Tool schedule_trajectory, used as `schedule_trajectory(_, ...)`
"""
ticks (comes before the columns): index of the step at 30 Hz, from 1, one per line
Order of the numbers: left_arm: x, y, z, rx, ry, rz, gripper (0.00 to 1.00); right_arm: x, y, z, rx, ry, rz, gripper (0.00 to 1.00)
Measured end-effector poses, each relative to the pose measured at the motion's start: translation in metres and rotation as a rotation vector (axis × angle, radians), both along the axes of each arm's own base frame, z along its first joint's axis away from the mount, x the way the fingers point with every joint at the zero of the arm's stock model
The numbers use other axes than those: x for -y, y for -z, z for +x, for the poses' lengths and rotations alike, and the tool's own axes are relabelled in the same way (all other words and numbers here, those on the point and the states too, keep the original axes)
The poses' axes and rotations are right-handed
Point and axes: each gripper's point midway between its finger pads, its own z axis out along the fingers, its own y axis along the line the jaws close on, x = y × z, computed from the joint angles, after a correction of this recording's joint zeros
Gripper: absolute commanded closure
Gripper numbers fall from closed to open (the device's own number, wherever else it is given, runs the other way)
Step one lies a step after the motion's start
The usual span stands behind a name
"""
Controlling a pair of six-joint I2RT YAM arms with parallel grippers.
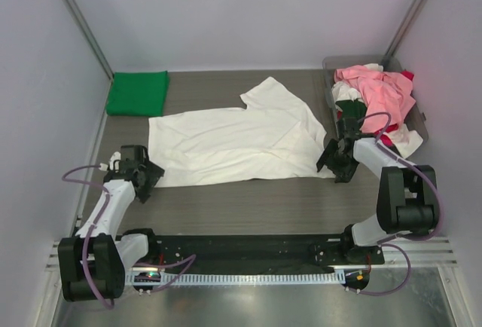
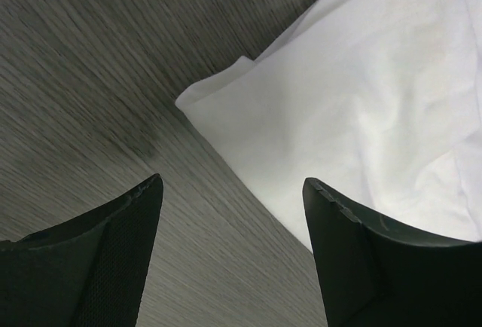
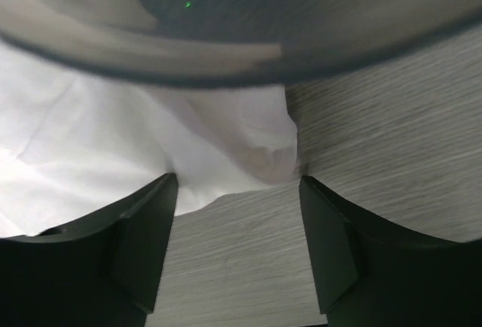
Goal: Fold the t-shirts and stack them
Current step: Fold the tshirt
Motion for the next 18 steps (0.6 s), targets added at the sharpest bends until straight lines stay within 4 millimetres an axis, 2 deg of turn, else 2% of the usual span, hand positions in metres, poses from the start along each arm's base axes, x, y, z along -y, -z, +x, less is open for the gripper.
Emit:
schedule_trajectory(2, -0.002, 0.005, -0.002, 0.003, -0.02, 0.006, 0.29, 0.0, 0.008, -0.002, -0.013, -0.001, 0.003, 0.36)
schedule_trajectory(5, -0.005, 0.01, -0.002, 0.01, -0.039, 0.016, 0.36, 0.0, 0.008, 0.0, -0.006, -0.007, 0.001, 0.45)
schedule_trajectory(7, -0.007, 0.013, 0.002, 0.019, -0.051, 0.024, 0.43, 0.0, 0.009, 0.001, 0.0, -0.011, -0.001, 0.56)
schedule_trajectory(9, -0.01, 0.016, 0.006, 0.021, -0.063, 0.033, 0.5, 0.001, 0.01, 0.002, 0.005, -0.02, -0.007, 0.82)
schedule_trajectory(10, -0.011, 0.019, 0.009, 0.018, -0.069, 0.039, 0.64, 0.002, 0.011, 0.003, 0.004, -0.025, -0.009, 0.97)
schedule_trajectory(11, -0.012, 0.021, 0.01, 0.015, -0.075, 0.041, 0.74, 0.0, 0.011, 0.005, 0.008, -0.025, -0.003, 0.99)
schedule_trajectory(12, -0.013, 0.023, 0.012, 0.01, -0.079, 0.043, 0.92, 0.0, 0.011, 0.007, 0.009, -0.025, -0.002, 0.99)
schedule_trajectory(13, -0.013, 0.023, 0.015, 0.004, -0.078, 0.04, 0.99, 0.0, 0.011, 0.008, 0.007, -0.025, -0.002, 0.99)
schedule_trajectory(16, -0.012, 0.01, 0.036, 0.01, -0.065, 0.03, 1.0, 0.0, 0.008, 0.014, -0.016, -0.029, -0.002, 0.99)
schedule_trajectory(18, -0.013, -0.022, 0.068, 0.064, -0.052, 0.03, 1.0, 0.001, -0.003, 0.021, -0.042, -0.033, -0.008, 0.99)
